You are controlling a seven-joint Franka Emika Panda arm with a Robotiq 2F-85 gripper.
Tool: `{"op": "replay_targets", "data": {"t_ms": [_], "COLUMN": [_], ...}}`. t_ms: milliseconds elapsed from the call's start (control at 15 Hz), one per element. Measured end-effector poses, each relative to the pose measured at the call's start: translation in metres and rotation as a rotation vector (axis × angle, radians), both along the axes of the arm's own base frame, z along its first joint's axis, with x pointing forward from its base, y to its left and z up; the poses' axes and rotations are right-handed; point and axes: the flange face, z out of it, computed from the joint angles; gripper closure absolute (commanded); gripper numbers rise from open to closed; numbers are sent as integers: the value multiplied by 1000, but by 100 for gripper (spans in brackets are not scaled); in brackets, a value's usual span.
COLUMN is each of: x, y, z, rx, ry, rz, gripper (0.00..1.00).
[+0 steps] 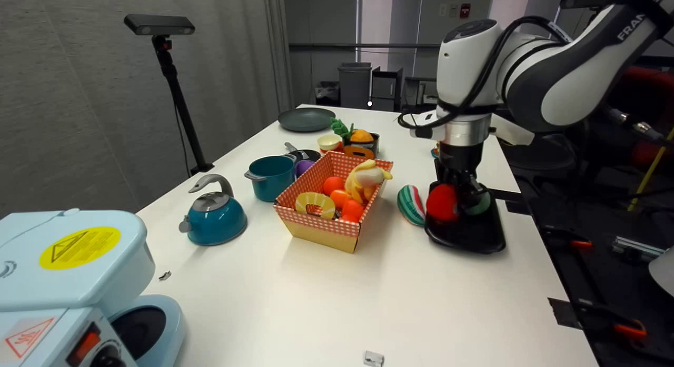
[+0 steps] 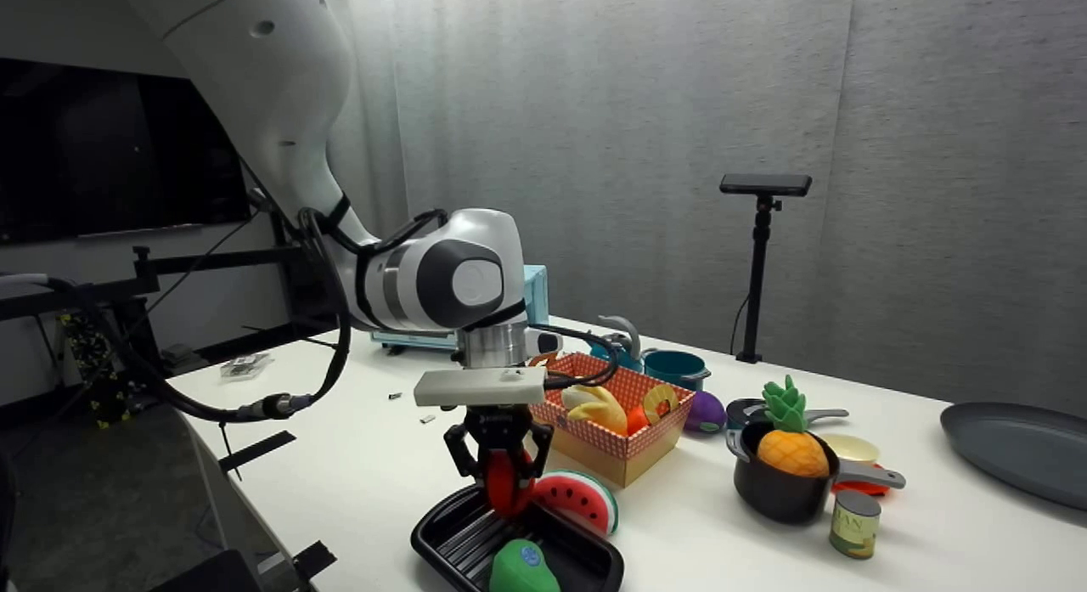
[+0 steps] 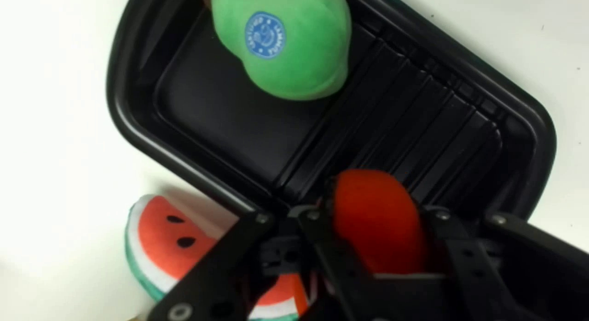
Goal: Take the orange plush toy from the tray and put it in the box
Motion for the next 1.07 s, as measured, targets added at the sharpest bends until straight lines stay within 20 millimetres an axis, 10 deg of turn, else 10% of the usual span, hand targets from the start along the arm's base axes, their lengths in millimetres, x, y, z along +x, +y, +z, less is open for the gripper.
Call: {"op": "replay_targets", "data": {"t_ms": [533,1067], "x": [0,13], "y": [-33,-14], "z": [122,209], "rx": [41,29], "ry": [-114,-124], "rz": [-50,-63], "gripper": [93,93]}}
